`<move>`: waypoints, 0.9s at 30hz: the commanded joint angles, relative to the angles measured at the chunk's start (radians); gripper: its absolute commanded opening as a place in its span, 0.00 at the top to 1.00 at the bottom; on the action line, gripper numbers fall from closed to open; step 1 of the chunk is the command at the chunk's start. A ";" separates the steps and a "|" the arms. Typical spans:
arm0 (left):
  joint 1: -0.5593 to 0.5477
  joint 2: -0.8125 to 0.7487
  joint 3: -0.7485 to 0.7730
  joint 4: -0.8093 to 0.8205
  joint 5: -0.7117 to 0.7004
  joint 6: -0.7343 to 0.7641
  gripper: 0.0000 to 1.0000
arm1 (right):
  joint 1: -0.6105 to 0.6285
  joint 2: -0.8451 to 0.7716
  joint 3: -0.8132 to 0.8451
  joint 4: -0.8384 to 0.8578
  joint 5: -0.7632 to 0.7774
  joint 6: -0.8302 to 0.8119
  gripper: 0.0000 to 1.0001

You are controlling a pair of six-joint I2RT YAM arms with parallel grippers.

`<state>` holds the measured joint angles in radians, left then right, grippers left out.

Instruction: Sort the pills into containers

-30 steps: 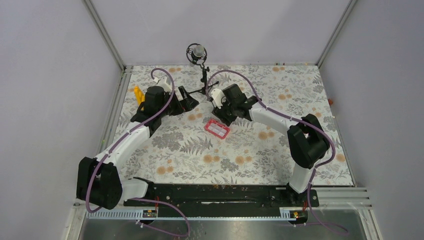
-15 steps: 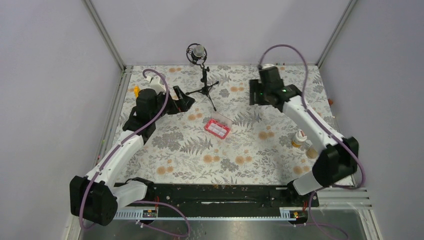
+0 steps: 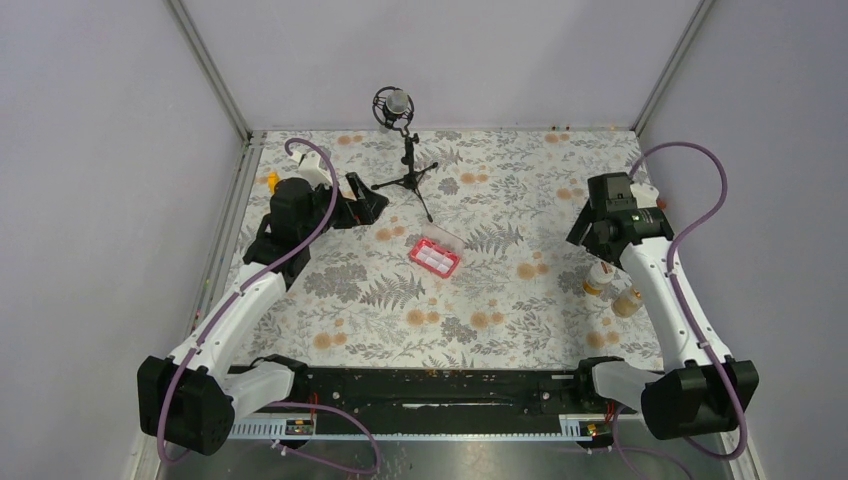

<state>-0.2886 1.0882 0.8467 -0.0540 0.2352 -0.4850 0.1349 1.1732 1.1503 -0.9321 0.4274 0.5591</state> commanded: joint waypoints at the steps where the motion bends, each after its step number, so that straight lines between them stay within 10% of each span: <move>1: -0.001 -0.013 0.022 0.042 -0.001 0.022 0.01 | -0.050 -0.005 -0.059 -0.049 0.021 0.073 0.07; 27: -0.004 0.006 0.031 0.087 0.086 0.006 0.01 | -0.179 0.252 -0.149 0.171 -0.032 0.153 0.18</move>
<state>-0.2897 1.0897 0.8467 -0.0525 0.2470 -0.4824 -0.0349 1.4078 0.9768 -0.7715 0.3832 0.6716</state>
